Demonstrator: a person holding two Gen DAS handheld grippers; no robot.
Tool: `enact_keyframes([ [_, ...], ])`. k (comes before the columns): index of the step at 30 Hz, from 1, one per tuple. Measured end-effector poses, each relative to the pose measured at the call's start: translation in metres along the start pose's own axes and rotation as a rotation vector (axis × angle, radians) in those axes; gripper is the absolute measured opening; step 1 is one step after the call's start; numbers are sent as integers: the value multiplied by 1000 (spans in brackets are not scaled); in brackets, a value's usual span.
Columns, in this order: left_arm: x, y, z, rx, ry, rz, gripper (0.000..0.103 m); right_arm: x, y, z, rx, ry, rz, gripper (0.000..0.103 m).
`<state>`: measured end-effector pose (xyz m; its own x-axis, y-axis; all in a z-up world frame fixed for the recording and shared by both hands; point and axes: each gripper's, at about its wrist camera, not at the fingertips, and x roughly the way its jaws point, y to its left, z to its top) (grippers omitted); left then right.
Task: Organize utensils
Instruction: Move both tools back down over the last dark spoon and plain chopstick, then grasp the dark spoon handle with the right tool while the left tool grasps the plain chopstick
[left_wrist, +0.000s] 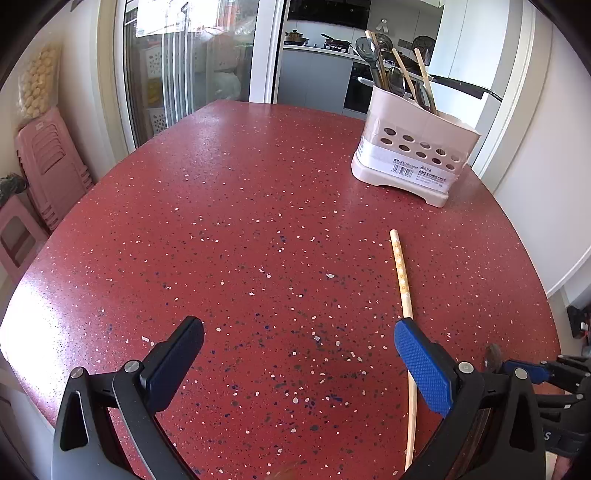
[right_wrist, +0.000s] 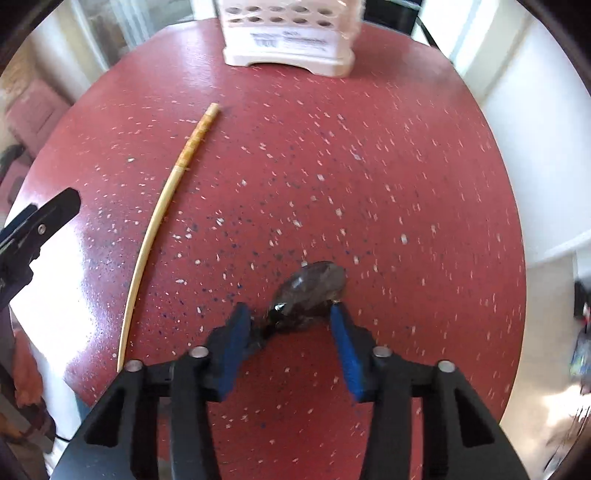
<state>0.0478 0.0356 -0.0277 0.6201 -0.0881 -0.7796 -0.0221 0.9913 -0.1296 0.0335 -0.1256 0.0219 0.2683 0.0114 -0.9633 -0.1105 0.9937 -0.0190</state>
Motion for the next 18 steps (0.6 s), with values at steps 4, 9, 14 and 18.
enact_keyframes([
  [4,0,-1,-1,7,3,2,103,-2,4,0,-98,-44,-70,25],
  [9,2,-3,1,16,9,-1,103,-7,-9,11,-151,-91,-136,25],
  [14,6,-9,4,40,28,5,103,-24,-44,13,-6,-72,20,58],
  [18,11,-15,8,68,54,-15,103,-29,-55,10,-10,-61,14,58],
])
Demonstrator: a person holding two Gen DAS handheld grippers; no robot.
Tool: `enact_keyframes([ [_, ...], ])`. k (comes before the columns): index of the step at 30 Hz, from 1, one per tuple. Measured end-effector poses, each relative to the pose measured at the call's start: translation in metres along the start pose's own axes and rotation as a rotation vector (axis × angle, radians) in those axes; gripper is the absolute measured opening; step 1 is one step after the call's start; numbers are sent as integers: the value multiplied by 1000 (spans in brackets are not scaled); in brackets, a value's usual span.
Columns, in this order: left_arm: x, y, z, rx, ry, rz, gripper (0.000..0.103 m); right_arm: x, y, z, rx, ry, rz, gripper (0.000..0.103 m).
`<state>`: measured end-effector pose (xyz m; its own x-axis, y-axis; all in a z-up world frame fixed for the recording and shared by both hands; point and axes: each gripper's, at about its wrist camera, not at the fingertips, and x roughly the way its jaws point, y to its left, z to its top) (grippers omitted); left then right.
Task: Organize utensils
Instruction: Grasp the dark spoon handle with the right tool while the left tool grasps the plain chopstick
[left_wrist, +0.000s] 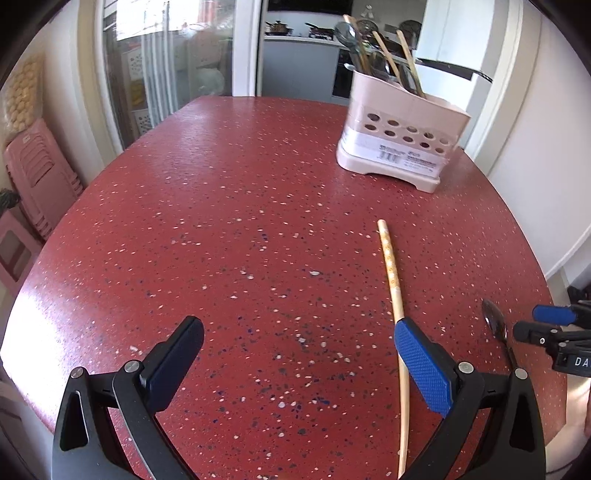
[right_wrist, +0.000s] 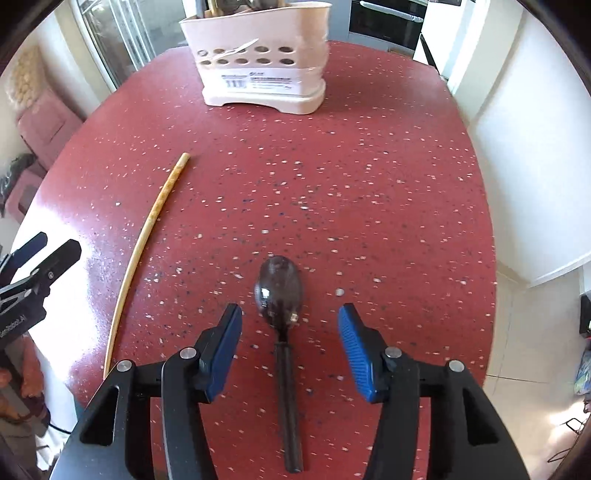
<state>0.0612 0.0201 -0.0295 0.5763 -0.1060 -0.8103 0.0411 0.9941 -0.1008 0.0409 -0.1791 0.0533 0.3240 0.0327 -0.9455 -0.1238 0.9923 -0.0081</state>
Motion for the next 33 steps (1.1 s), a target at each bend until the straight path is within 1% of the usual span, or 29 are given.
enact_keyframes([
  [2,3,-4,1,12,17,-11,103,3,-2,-1,-19,16,-8,58],
  [7,14,-24,8,53,79,-82,103,15,2,-10,-54,59,-13,58],
  [9,17,-33,11,75,89,-91,103,20,2,-13,-55,77,-14,58],
  [11,22,-43,16,101,101,-92,103,26,1,-12,-55,91,-12,56],
  [12,25,-46,18,111,107,-93,103,28,1,-13,-55,99,-13,53],
  [15,35,-58,25,159,132,-78,103,30,0,-11,-56,107,-1,50],
  [17,43,-64,27,192,159,-61,103,33,-1,-9,-58,114,2,49],
  [19,52,-69,28,207,201,-65,103,34,-1,-9,-68,120,1,49],
  [20,54,-69,28,211,216,-62,100,34,-1,-9,-65,126,5,49],
  [21,59,-70,27,218,242,-53,100,35,-2,-7,-65,133,9,49],
  [23,61,-74,25,249,257,-26,100,37,-2,-4,-81,150,13,48],
  [26,63,-76,29,253,290,-22,100,44,-5,3,-102,167,19,46],
  [27,64,-75,31,246,311,-29,99,43,-4,2,-106,170,25,43],
  [28,66,-76,32,246,325,-29,98,41,-4,2,-111,174,29,37],
  [29,66,-78,33,256,333,-34,92,41,-4,2,-114,177,33,31],
  [30,67,-82,36,269,336,-43,89,40,-6,1,-113,179,33,18],
  [31,66,-86,37,289,344,-52,80,40,-8,0,-106,179,47,12],
  [32,65,-91,37,309,352,-62,70,39,-10,-1,-101,174,60,12],
  [33,64,-95,37,326,359,-72,64,39,-12,-2,-97,168,70,12],
])
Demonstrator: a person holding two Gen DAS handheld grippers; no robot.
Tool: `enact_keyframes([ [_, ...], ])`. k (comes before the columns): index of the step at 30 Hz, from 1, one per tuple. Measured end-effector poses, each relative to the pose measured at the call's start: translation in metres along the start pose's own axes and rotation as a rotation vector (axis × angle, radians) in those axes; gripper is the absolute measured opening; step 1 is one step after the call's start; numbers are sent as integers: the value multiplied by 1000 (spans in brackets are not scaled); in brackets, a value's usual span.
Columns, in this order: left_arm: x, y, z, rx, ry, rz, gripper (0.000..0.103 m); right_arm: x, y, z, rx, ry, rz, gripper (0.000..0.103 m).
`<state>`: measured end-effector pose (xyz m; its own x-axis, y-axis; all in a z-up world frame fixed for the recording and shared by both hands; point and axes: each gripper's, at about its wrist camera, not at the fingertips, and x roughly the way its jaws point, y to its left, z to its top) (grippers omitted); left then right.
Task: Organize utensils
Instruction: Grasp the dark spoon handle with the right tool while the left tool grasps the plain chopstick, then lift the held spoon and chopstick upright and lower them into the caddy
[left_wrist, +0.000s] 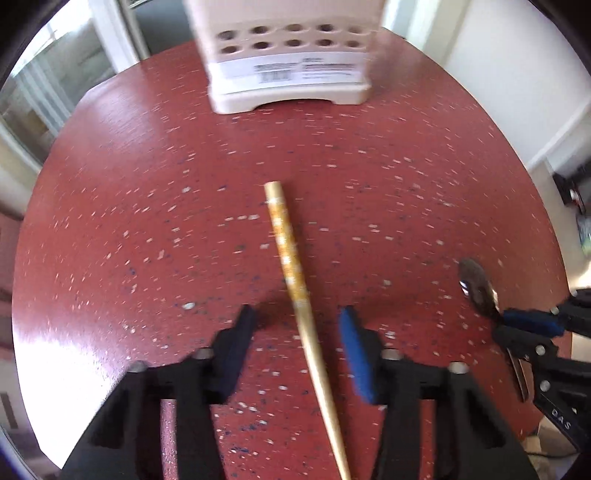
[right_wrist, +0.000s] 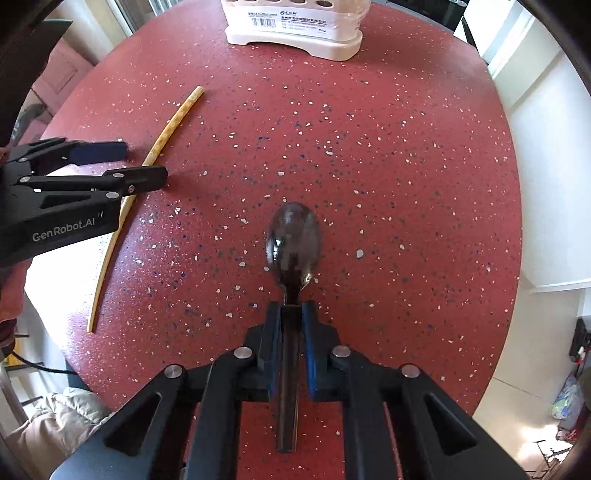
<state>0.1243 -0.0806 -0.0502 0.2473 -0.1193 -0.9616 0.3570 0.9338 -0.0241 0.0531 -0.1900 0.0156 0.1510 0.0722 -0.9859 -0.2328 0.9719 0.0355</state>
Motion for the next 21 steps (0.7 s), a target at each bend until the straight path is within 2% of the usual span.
enact_keyframes([
  [1,0,-3,1,13,4,-2,57,-1,-3,-2,7,-8,13,12],
  [2,-1,-6,1,23,7,-7,41,-2,-6,-3,15,-19,25,12],
  [3,-1,-9,1,28,6,-24,39,-3,-10,-5,23,-35,40,12],
  [6,-4,-10,-3,12,-23,-61,38,-8,-20,-12,41,-81,78,12],
  [11,-18,-9,-22,-24,-120,-56,38,-27,-33,-22,58,-172,100,12],
  [20,-85,-1,-35,-120,-418,-92,38,-67,-52,-20,113,-370,147,12],
  [21,-95,1,-27,-130,-451,-102,38,-71,-49,-18,116,-387,148,12],
])
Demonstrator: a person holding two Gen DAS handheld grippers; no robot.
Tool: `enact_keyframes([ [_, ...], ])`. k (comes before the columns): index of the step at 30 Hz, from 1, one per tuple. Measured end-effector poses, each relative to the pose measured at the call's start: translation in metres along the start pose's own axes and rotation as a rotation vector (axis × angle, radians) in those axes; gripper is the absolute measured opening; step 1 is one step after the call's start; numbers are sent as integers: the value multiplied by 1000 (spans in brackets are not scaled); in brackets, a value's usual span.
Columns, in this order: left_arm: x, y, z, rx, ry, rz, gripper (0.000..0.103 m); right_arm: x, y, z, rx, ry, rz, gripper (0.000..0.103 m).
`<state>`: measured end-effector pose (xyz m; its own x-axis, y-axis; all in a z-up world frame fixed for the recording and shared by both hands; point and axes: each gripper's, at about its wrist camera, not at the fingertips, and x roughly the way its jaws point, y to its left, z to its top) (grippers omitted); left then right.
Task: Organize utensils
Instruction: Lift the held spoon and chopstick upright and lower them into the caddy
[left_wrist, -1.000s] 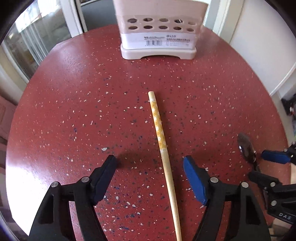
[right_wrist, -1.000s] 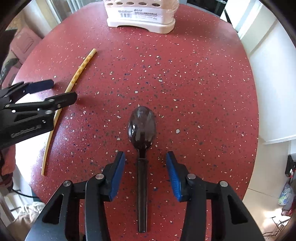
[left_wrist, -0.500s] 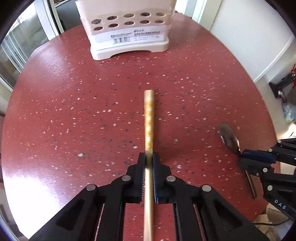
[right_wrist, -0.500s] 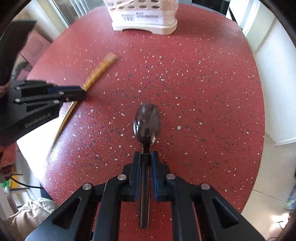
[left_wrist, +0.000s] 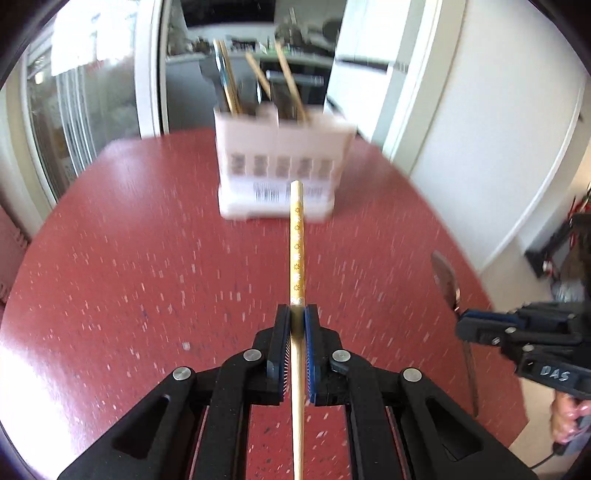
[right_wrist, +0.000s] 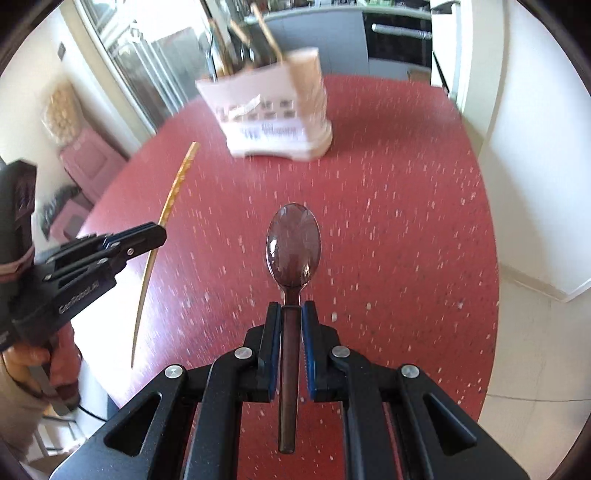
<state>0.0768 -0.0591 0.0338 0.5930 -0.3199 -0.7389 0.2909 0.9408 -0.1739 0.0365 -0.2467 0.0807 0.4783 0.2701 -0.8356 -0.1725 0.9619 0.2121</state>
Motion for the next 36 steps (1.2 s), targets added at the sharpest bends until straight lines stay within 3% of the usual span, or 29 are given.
enact_keyframes([
  [7,-33,8,47,-55,-168,-21,38,-26,2,30,27,-142,29,12],
  [13,-36,16,100,-92,-278,-41,38,-38,-4,73,66,-260,47,12],
  [26,16,19,216,-77,-436,-41,38,-21,-3,192,55,-413,72,12],
  [31,36,25,235,-98,-497,-37,37,-9,-2,226,33,-501,79,12],
  [36,57,30,246,-128,-545,-33,37,10,2,238,-16,-586,68,12],
])
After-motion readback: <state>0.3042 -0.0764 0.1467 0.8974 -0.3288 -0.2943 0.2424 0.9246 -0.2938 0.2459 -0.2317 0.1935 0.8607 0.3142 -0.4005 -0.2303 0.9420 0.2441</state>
